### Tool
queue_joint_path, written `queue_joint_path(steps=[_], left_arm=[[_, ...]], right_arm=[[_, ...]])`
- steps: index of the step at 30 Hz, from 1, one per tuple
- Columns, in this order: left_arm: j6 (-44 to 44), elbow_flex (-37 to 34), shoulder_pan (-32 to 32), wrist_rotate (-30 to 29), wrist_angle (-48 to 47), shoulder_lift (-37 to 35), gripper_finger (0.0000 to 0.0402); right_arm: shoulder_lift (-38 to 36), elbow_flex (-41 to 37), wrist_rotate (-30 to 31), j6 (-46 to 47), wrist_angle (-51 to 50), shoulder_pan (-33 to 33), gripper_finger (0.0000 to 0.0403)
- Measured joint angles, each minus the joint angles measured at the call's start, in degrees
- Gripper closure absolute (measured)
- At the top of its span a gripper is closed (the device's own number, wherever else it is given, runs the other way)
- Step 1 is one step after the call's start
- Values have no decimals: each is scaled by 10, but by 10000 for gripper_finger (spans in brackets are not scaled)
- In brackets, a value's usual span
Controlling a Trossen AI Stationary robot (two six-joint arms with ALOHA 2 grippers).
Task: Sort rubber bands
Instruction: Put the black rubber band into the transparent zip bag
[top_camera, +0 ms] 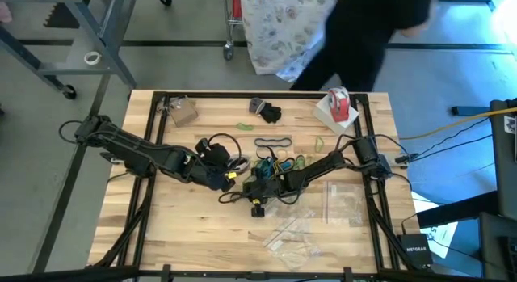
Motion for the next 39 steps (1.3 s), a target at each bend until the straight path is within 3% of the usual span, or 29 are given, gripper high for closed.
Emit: queue_joint_path(steps=[7,19,26,34,39], left_arm=[[-11,0,-9,0,-6,0,401],[-30,0,-45,0,-3,8,401],[-15,0,-57,1,35,37,401],[59,0,-66,16,132,42,401],[79,0,-68,16,152,42,401]], right_arm=[[-34,-2,6,-32,-27,12,399],[-217,-1,25,-125,-113,45,402],[-283,0,13,-200,-34,41,402],[-263,0,-77,-260,97,19,402],[-258,0,-100,-273,124,9,402]])
